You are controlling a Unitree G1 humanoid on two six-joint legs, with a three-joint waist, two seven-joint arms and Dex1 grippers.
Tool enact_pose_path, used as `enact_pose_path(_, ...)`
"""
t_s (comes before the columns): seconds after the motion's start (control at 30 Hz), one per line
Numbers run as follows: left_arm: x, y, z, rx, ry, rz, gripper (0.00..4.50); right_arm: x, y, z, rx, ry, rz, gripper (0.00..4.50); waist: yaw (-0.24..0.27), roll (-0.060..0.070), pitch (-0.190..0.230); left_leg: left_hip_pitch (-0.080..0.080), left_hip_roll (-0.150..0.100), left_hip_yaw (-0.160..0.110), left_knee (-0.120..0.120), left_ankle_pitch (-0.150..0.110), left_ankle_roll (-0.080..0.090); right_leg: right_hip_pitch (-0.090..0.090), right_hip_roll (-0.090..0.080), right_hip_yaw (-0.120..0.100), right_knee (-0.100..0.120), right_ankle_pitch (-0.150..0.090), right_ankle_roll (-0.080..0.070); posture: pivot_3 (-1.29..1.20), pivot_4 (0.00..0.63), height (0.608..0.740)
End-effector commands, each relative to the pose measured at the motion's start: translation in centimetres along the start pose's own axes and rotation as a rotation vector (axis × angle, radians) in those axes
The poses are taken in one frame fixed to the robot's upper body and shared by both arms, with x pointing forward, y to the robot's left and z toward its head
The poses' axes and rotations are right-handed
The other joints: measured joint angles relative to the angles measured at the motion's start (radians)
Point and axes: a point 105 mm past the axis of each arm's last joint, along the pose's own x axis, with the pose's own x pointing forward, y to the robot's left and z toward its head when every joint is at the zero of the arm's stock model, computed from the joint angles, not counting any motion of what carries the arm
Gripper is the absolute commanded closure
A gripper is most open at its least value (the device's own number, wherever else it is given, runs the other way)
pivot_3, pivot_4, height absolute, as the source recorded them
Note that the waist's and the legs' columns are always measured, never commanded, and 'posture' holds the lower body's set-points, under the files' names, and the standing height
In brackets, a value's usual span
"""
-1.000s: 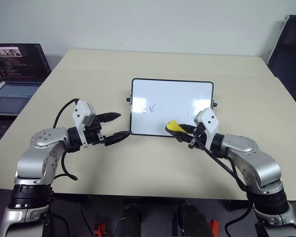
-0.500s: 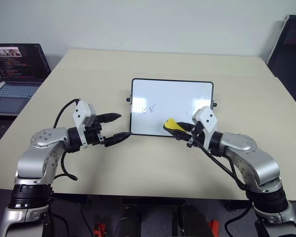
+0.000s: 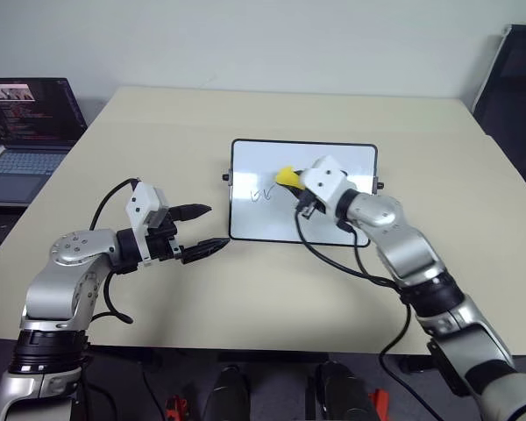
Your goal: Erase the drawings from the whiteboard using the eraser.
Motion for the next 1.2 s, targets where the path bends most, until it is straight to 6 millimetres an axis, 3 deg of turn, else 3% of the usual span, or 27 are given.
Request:
enact_pose_path(0.03, -0.3, 0.1, 1.0, 0.047, -0.018, 0.01, 0.0, 1.2, -0.2, 0.9, -0.077, -0.039, -0.024, 3.54, 0.002, 0.0, 0.0, 0.0, 0.0, 0.0, -0.001, 0.0, 0.0, 0.0, 0.0, 0.0, 0.0, 0.0, 0.0, 0.0, 0.15, 0.74)
enact_pose_path(0.3, -0.3, 0.0, 1.0, 0.046, -0.018, 0.014, 0.0, 1.3, 4.3, -1.7, -0.12, 0.078, 0.218, 3.54, 0.003, 0.0, 0.0, 0.0, 0.0, 0.0, -0.004, 0.0, 0.0, -0.001, 0.0, 0.0, 0.0, -0.001, 0.001, 0.0, 0.15, 0.74)
enact_pose_path(0.4, -0.3, 0.0, 1.0, 0.047, -0.019, 0.014, 0.0, 1.1, 4.6, -1.7, -0.138, 0.087, 0.242, 3.54, 0.002, 0.0, 0.0, 0.001, 0.0, 0.0, -0.004, 0.0, 0.0, 0.0, 0.0, 0.0, 0.001, -0.001, 0.001, 0.0, 0.15, 0.74)
enact_pose_path(0.5, -0.2, 0.0, 1.0, 0.046, -0.021, 0.017, 0.0, 2.2, 0.8, -0.4, -0.181, 0.058, 0.041, 3.54, 0.001, 0.0, 0.0, 0.001, 0.0, 0.0, -0.003, 0.0, 0.0, 0.0, 0.0, 0.0, 0.002, -0.001, 0.0, 0.0, 0.15, 0.74)
enact_pose_path(0.57, -0.2, 0.0, 0.9, 0.045, -0.022, 0.017, 0.0, 2.5, -0.6, 0.0, -0.193, 0.055, -0.02, 3.54, 0.001, 0.0, 0.0, 0.001, 0.0, 0.0, -0.003, 0.001, 0.0, -0.001, 0.0, 0.0, 0.003, -0.001, -0.001, 0.0, 0.15, 0.74)
enact_pose_path(0.67, -0.1, -0.2, 0.9, 0.042, -0.024, 0.016, 0.0, 2.8, -0.3, -0.2, -0.202, 0.071, 0.001, 3.54, 0.004, 0.0, 0.0, 0.001, 0.0, 0.0, -0.003, 0.002, -0.001, -0.002, 0.0, 0.0, 0.005, -0.001, -0.001, 0.0, 0.15, 0.74)
enact_pose_path(0.97, 0.0, -0.2, 0.9, 0.038, -0.031, 0.017, 0.0, 1.8, 4.5, -2.0, -0.214, 0.138, 0.269, 3.54, 0.001, 0.0, 0.0, 0.001, 0.0, 0.0, -0.003, 0.002, -0.001, -0.002, 0.0, 0.0, 0.006, -0.002, -0.001, 0.0, 0.15, 0.74)
enact_pose_path(1.03, 0.0, -0.2, 0.9, 0.038, -0.031, 0.017, 0.0, 2.1, 3.8, -1.8, -0.219, 0.13, 0.221, 3.54, 0.001, 0.0, 0.0, 0.001, 0.0, 0.0, -0.003, 0.002, -0.001, -0.003, 0.0, 0.0, 0.008, -0.002, -0.001, 0.0, 0.15, 0.74)
enact_pose_path(1.2, 0.0, -0.2, 0.9, 0.039, -0.03, 0.014, 0.0, 2.5, -0.3, -1.2, -0.231, 0.119, 0.022, 3.54, 0.002, 0.0, 0.0, 0.002, 0.0, 0.0, -0.001, 0.003, 0.0, -0.006, 0.0, 0.0, 0.016, -0.003, -0.004, 0.0, 0.15, 0.74)
